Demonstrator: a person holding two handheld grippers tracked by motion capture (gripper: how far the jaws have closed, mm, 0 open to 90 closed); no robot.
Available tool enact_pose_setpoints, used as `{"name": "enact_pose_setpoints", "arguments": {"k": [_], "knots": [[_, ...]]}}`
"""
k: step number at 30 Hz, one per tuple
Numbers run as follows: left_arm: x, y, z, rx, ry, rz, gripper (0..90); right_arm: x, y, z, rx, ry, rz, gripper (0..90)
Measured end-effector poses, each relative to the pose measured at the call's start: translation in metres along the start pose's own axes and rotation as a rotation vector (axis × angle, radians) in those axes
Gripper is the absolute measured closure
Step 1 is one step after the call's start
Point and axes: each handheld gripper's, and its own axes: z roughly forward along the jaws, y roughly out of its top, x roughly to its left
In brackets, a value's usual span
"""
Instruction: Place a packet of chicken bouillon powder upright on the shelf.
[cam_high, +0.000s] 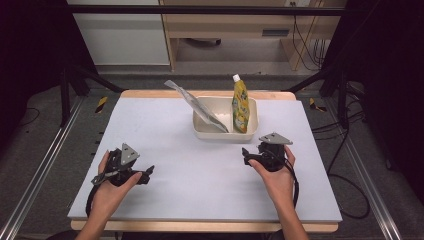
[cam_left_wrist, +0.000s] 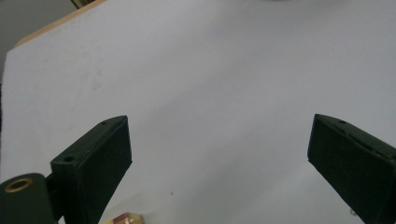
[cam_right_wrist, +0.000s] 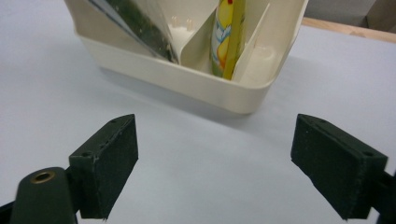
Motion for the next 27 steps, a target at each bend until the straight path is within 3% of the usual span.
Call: {"name": "enact_pose_setpoints", "arguments": {"k": [4,8,14,21,27], "knots": [[0.007,0.000,-0.007,0.013,0.034,-0.019,6.2,0.003,-0.006,0.000,0.033,-0.004,-0.024,14.8],[0.017,-0.002,-0.012,0.019,0.050,-0.040,6.2,0.005,-0.006,-0.001,0.028,-0.017,-0.023,20.0],[0.038,-0.012,-0.016,0.079,0.068,-0.095,6.3,0.007,-0.006,-0.002,0.020,-0.036,-0.118,27.2],[0.065,-0.018,-0.024,0.155,0.025,-0.261,7.1,0.007,-0.010,-0.002,-0.008,-0.035,-0.183,30.9],[0.073,-0.008,-0.029,0.194,0.017,-0.294,7.6,0.008,-0.012,-0.001,-0.042,-0.048,-0.250,31.8]]}}
